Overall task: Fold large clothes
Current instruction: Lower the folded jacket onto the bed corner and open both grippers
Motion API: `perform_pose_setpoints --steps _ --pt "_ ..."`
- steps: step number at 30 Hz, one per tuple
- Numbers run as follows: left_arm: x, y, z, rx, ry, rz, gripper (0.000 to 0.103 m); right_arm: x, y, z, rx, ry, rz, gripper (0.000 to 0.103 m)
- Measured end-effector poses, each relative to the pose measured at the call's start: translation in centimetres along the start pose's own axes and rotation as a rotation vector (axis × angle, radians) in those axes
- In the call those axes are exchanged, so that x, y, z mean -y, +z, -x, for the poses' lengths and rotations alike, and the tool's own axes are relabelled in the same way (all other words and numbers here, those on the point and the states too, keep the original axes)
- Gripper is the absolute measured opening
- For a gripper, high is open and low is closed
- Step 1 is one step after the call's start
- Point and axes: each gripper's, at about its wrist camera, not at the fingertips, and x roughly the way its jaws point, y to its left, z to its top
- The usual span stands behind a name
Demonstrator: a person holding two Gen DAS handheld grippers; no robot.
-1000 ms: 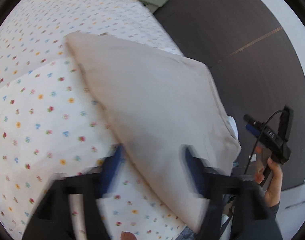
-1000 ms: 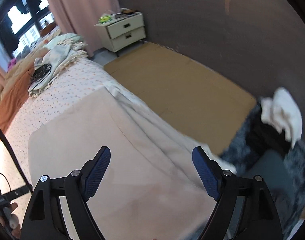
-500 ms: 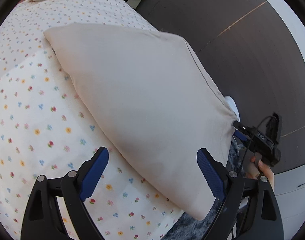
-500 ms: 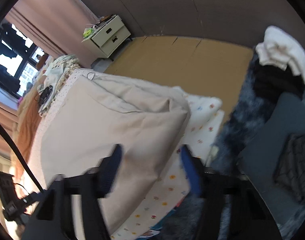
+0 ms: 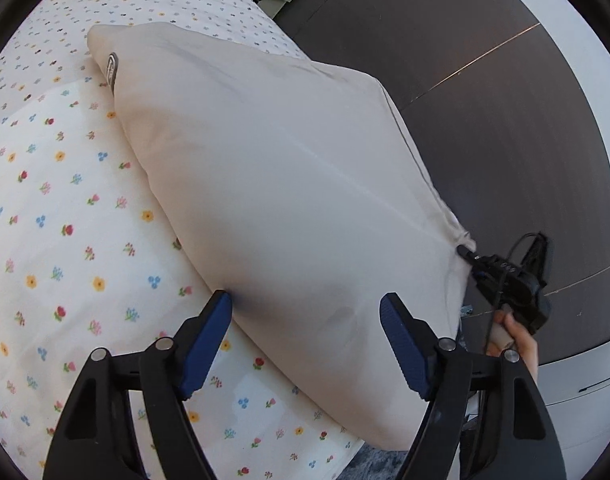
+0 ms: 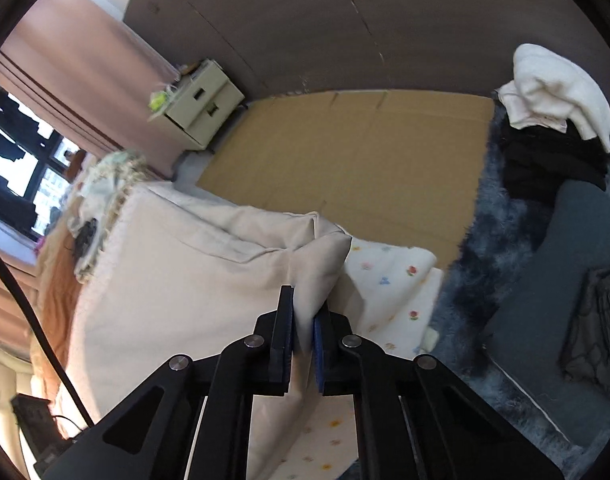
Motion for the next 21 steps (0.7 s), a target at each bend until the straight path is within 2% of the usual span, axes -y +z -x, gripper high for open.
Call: perform_pose_setpoints --steps 3,5,6,7,9,12,17,21 --pt "-0.2 -0.1 0.3 0.004 0.005 -0.01 0.077 0.4 0.8 0.2 -0.022 0.052 -0.037 0.008" --pt "-0.6 -0.3 0.5 0.007 0.003 -0.003 0.077 1.2 1.0 1.0 -0.042 0.056 -0.044 0.015" --pt "-0.7 -0.2 0.5 0.008 0.003 0.002 0.077 0.9 0.2 1.2 -0.04 0.042 -0.037 0.026" --pt "-0.8 -0.1 0.5 0.01 -0.003 0.006 0.077 1.0 0.2 1.8 -0.038 0.025 -0.024 0.048" --pt "-0.7 0.0 0.5 0.018 -0.012 0.0 0.077 0.3 -0.5 2.5 -0.03 0.033 -0.003 0.069" --pt "0.1 0.6 1.3 0.033 -0.016 -0.021 0.077 0.2 -1.1 4.1 -0.038 0.016 0.023 0.069" --pt "1.9 0.6 3.8 0.046 0.012 -0.056 0.077 -2.8 -3.7 6.7 -0.021 0.014 0.075 0.069" --pt "3.5 0.4 6.5 0.068 0.089 -0.091 0.077 -4.5 -6.2 9.6 -0.006 -0.003 0.118 0.083"
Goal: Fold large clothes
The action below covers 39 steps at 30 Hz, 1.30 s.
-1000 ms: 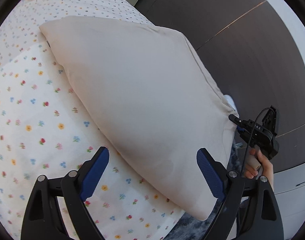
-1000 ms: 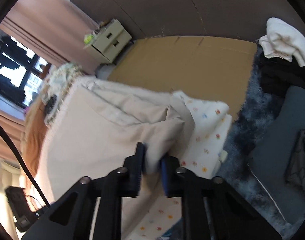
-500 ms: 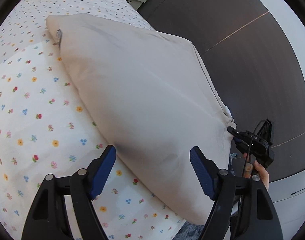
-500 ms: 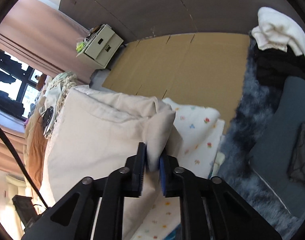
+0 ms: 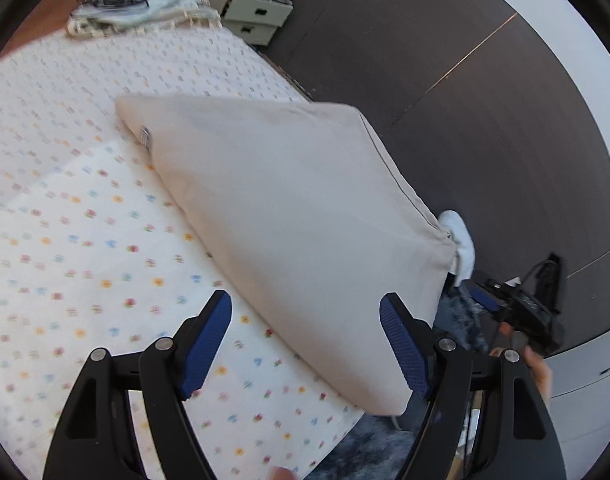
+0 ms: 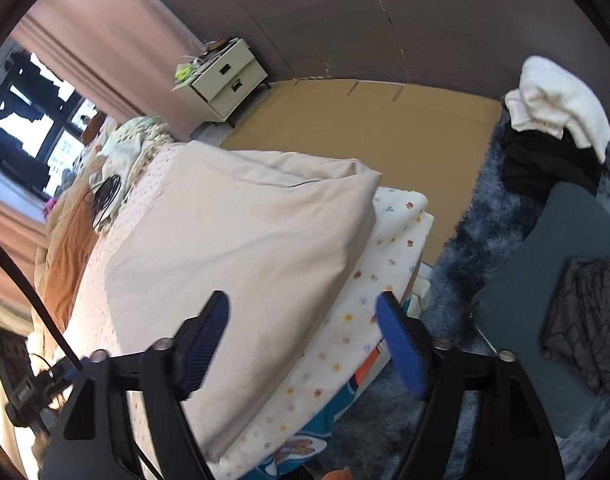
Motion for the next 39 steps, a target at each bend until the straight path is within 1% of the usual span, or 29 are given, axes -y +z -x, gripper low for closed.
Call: perform_pose_setpoints --steps 3,5,6,7,9,14,16,19,21,24,28,31,34,39 --pt "0.6 -0.2 2.8 0.017 0.004 -0.009 0.077 -1.2 -1.5 2.6 0.037 -0.028 0.023 0.085" --pt "1.1 -0.4 4.9 0.035 0.015 -0.024 0.08 -1.9 -2.2 4.6 0.07 -0.032 0.035 0.092" --pt "1.5 -0.5 6.0 0.055 0.023 -0.04 0.084 -2.3 -2.6 5.8 0.087 -0.03 0.038 0.098" --pt "1.8 -0.8 7.3 0.08 0.031 -0.06 0.092 -2.7 -3.1 6.7 0.1 -0.026 0.041 0.103" --pt "2.3 -1.6 9.8 0.12 0.041 -0.091 0.103 -3.5 -4.1 8.6 0.121 -0.011 0.046 0.103" --pt "3.0 -3.3 15.2 0.198 0.045 -0.123 0.103 -5.4 -6.6 12.8 0.167 0.009 0.105 0.103" --pt "3.3 -4.0 17.3 0.224 0.043 -0.133 0.103 -5.8 -7.7 14.1 0.173 0.013 0.125 0.103" --pt "3.6 -5.2 20.2 0.248 0.036 -0.141 0.103 -6.6 -9.3 16.2 0.172 0.033 0.15 0.103" --pt "3.9 -6.2 21.9 0.257 0.04 -0.15 0.103 -6.7 -10.0 17.2 0.182 0.044 0.166 0.103" --pt "4.2 -7.9 24.6 0.295 0.045 -0.158 0.103 -7.1 -11.5 19.0 0.208 0.044 0.206 0.103" --pt "4.5 -10.6 28.2 0.345 0.064 -0.161 0.103 -8.0 -13.8 21.4 0.222 0.053 0.253 0.103" --pt "4.7 -13.3 30.6 0.374 0.081 -0.172 0.103 -7.9 -15.5 22.8 0.232 0.075 0.291 0.103" --pt "4.9 -15.9 32.5 0.398 0.126 -0.18 0.103 -7.7 -17.2 23.9 0.24 0.09 0.32 0.103" --pt "4.9 -20.5 35.5 0.458 0.162 -0.188 0.103 -7.4 -19.9 26.2 0.268 0.105 0.377 0.103"
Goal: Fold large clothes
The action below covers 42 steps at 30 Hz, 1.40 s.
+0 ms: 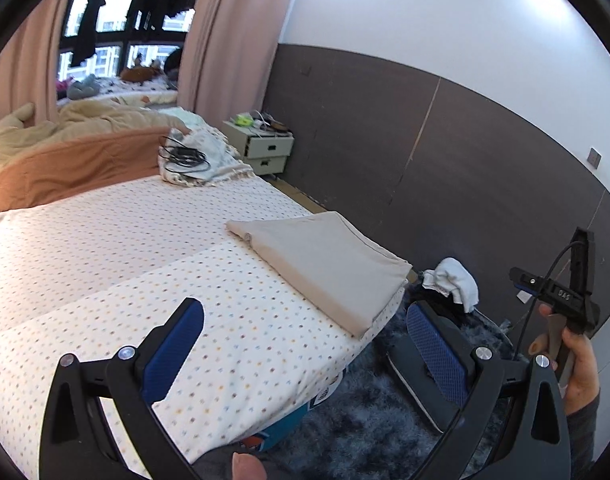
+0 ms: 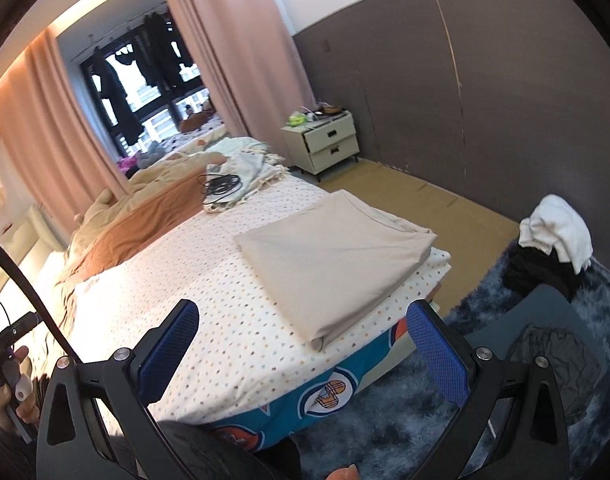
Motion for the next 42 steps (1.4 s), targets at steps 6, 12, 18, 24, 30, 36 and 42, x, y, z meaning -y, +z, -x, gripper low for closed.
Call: perform_pose_setpoints --steps 6,12,18,24,30,36,42 --pt "-0.5 -2.9 4.6 0.058 0.037 0.018 0.103 -1.1 -3.0 2.3 0.043 0.032 0.052 0.103" --pt "-1.0 -6.2 8.3 0.124 0.09 0.03 0.103 -2.5 -6.8 2.9 0.048 0.05 0.105 0.103" --pt "-0.9 -10.2 11.3 0.204 0.164 -0.016 0.103 -5.3 -10.2 3.3 0.043 0.058 0.186 0.103" --pt "-0.6 -14.5 13.6 0.233 0.251 -0.075 0.103 -6.9 -12.8 2.8 0.038 0.069 0.212 0.103" --pt "-0.7 -17.8 16.1 0.244 0.313 -0.068 0.103 -8.7 -15.5 2.6 0.044 0.1 0.24 0.103" --pt "-0.9 -20.6 18.5 0.256 0.353 -0.026 0.103 -10.4 -18.7 1.4 0.07 0.127 0.244 0.103" --pt "-0.5 -23.1 20.6 0.264 0.404 -0.023 0.103 -11.1 -21.2 0.9 0.096 0.131 0.242 0.103"
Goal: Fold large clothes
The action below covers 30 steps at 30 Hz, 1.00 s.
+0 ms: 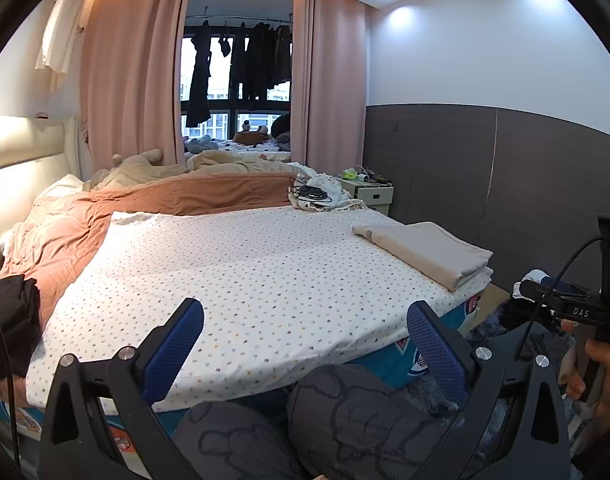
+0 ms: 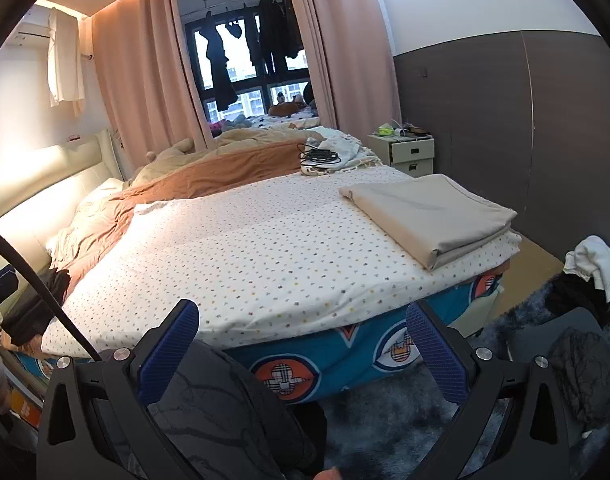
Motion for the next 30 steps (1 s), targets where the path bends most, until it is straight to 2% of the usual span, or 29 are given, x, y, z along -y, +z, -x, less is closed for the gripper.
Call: perform_pose_setpoints --steps 6,12,30 --pt "-0.8 -1.2 1.9 0.011 0.028 0.021 0.103 -0.2 -1.4 0.7 0.045 -0.021 -0.013 0.103" --pt "-1.4 -1.1 2.9 0.029 0.049 0.024 0.103 -1.2 -2.2 0.2 0.049 -0.046 -0.008 0.103" --pt "-1.2 -1.0 3.2 0.031 0.069 0.03 0.103 -1.6 -2.9 0.0 0.042 -0.044 -0.019 0.103"
